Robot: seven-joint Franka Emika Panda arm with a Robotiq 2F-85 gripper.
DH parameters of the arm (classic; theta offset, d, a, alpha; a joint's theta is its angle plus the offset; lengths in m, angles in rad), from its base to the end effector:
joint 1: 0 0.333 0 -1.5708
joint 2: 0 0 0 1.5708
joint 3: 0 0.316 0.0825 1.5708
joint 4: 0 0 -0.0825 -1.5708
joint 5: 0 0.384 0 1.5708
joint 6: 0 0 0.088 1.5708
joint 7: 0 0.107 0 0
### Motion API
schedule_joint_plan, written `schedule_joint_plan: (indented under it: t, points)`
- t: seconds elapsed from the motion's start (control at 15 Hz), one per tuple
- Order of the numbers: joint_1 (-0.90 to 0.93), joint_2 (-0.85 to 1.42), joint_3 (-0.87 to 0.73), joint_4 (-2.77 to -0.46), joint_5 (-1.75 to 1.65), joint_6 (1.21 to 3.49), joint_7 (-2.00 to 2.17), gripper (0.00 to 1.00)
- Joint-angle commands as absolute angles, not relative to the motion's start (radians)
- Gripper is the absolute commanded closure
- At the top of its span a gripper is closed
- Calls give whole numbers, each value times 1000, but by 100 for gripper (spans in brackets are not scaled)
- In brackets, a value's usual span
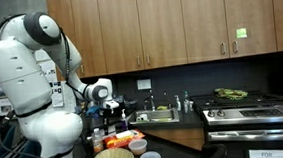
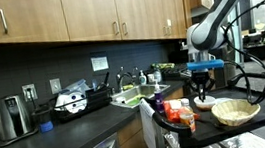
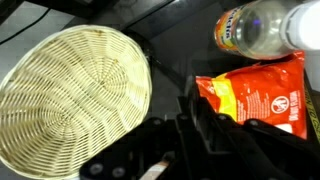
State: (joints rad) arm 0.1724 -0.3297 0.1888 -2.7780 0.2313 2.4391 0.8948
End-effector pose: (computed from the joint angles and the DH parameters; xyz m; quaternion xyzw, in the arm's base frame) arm 0.3492 0.1267 0.3063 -0.9347 0.3527 0.0292 0.0328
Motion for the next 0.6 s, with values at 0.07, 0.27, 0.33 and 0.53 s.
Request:
schedule_joint_plan:
  t: [0.07,0.27,0.33,0.53]
  points:
    - [175,-470,225,-2813,310,2348,1050,96]
    - [173,-457,226,-2773,353,2280,1120,96]
    - [176,-463,223,-2773,370,2260,1132,96]
    - [156,-452,225,-2772,373,2224,1188,96]
